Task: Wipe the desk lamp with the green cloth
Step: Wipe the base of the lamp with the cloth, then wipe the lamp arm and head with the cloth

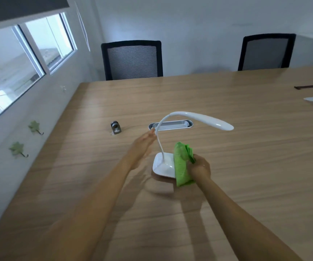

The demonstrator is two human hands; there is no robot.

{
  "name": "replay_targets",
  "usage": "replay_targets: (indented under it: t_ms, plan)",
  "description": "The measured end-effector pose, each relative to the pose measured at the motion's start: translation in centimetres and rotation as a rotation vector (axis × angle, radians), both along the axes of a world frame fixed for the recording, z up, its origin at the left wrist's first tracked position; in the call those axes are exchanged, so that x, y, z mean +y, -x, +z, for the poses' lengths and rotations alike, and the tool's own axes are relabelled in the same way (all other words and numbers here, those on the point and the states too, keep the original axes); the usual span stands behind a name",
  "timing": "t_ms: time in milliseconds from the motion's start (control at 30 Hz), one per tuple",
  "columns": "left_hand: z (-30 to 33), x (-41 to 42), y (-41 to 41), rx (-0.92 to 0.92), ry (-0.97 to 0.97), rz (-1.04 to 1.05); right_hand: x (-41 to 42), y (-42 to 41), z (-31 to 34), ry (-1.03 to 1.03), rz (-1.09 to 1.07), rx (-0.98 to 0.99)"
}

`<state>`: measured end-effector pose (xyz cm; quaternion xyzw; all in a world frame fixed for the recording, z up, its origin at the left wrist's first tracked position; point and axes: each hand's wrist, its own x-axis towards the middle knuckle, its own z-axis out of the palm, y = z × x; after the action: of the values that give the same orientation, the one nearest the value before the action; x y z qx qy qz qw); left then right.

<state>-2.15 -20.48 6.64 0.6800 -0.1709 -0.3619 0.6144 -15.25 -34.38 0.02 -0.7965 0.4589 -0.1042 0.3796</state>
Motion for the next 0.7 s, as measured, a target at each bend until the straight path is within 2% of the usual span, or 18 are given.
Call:
replay_targets:
  t_ms: [100,267,333,467,533,633,700]
  plan:
    - [2.7,-0.4,0.3,0.105,0.118,0.015,1.0,0.1,1.0,0.02,-0.017,-0.052]
    - [4.5,-2.5,1.7,-0.255,-0.02,0.137,3.0,0.5,0.8,-0.035,-0.001,-0.073]
    - [4.3,-3.0,2.1,-0.337,-0.033,0.195,3.2,1.0,0.6,-0.045,-0.021,-0.044]
    - [4.3,-3.3,2.6,-0.355,-0.022,0.264,3.5,1.2,1.3,-0.04,-0.124,-0.092]
    - [4.4,-3.2,2.7,-0.35,-0.024,0.261,3.9,0.8,1.3,-0.042,-0.098,-0.117]
    - [4.3,-3.2,2.8,-0.336,-0.014,0.266,4.3,1.1,0.7,-0.092,-0.07,-0.08]
    - [4.3,-3.2,2.8,-0.323,-0.007,0.279,3.7,2.1,0.5,-0.116,-0.128,-0.053]
